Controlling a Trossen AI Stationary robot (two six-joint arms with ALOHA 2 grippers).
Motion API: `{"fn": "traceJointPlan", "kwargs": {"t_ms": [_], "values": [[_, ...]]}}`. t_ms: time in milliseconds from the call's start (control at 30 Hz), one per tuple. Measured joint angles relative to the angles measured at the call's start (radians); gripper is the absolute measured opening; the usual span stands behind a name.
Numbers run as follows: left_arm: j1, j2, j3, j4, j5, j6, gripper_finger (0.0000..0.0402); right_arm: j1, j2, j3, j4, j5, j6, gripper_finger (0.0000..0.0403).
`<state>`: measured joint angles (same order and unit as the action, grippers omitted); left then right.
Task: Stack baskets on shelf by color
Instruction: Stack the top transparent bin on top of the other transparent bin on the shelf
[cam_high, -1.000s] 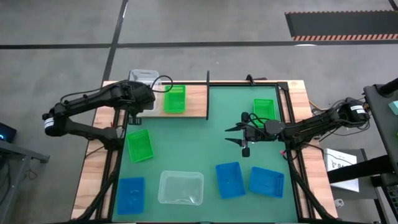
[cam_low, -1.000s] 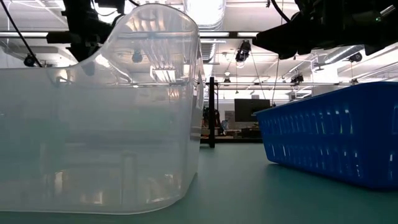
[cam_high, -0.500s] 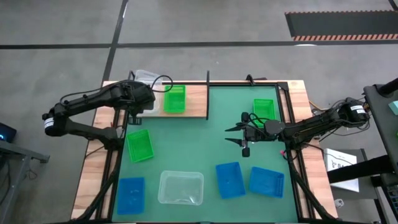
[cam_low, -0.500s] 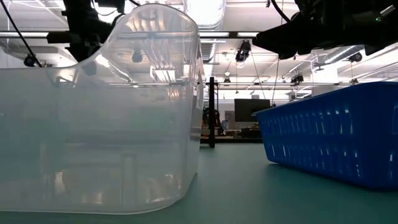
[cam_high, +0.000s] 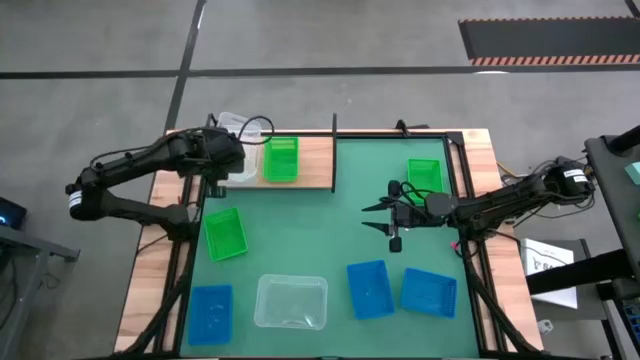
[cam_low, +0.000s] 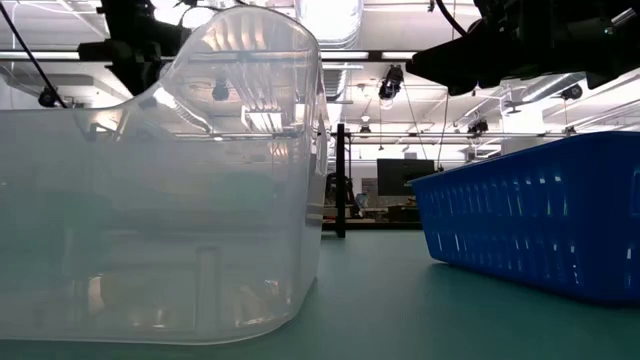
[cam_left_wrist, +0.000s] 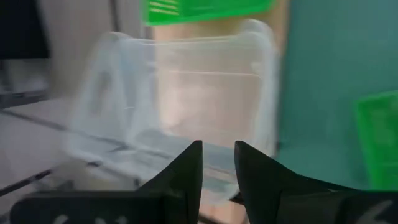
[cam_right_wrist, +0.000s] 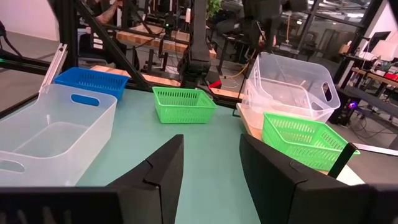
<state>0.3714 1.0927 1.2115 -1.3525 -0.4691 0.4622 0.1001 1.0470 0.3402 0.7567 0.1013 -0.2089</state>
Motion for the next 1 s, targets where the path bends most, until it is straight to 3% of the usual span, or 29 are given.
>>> {"fn": "traceJointPlan", "kwargs": {"t_ms": [233,467,767,1000], "values": [[0.003,-0.074,0.077,-0.022,-0.119,0.025,0.0070,0.000,0.000,0.000,0.000,0.000,0.005,0.0148],[0.047,-0.178,0.001,-0.043,-0.106,0.042,0.0015,0.000,0.000,0.000,0.000,0.000,0.007,0.0148],[0.055,-0.144,-0.145,0.034,-0.135,0.042,0.0001,0.000,0.000,0.000,0.000,0.000,0.003,0.0148],[0.056,-0.095,-0.173,0.038,-0.145,0.042,0.0001,0.000,0.000,0.000,0.000,0.000,0.007,0.0148]]}}
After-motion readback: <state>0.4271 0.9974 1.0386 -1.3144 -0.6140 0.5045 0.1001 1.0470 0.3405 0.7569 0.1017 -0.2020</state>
